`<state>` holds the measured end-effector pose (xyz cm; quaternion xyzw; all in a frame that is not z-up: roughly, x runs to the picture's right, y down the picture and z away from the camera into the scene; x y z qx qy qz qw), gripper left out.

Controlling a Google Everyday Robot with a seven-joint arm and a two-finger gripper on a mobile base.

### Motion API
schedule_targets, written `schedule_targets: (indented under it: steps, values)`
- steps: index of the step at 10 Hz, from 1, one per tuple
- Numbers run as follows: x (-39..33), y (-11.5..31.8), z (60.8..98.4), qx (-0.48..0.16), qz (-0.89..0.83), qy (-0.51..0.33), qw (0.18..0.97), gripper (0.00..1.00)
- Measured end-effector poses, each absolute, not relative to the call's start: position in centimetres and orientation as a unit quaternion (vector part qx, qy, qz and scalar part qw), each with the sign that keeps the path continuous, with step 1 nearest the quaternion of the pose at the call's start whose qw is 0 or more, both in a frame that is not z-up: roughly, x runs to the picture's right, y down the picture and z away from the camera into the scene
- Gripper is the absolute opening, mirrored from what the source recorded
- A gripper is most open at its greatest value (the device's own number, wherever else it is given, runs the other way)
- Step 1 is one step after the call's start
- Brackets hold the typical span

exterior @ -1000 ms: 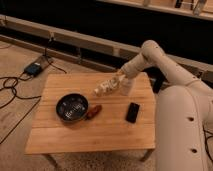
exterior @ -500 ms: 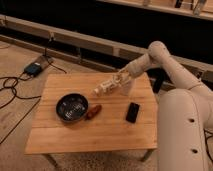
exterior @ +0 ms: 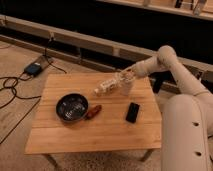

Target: Place the white sponge in the ceramic cup

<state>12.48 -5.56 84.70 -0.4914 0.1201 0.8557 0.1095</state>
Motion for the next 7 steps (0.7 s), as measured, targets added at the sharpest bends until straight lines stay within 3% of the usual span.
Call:
schedule_targets:
  steps: [7]
  values:
    - [13.8, -5.4, 86.1, -0.504, 0.856, 0.103, 0.053, 0.0]
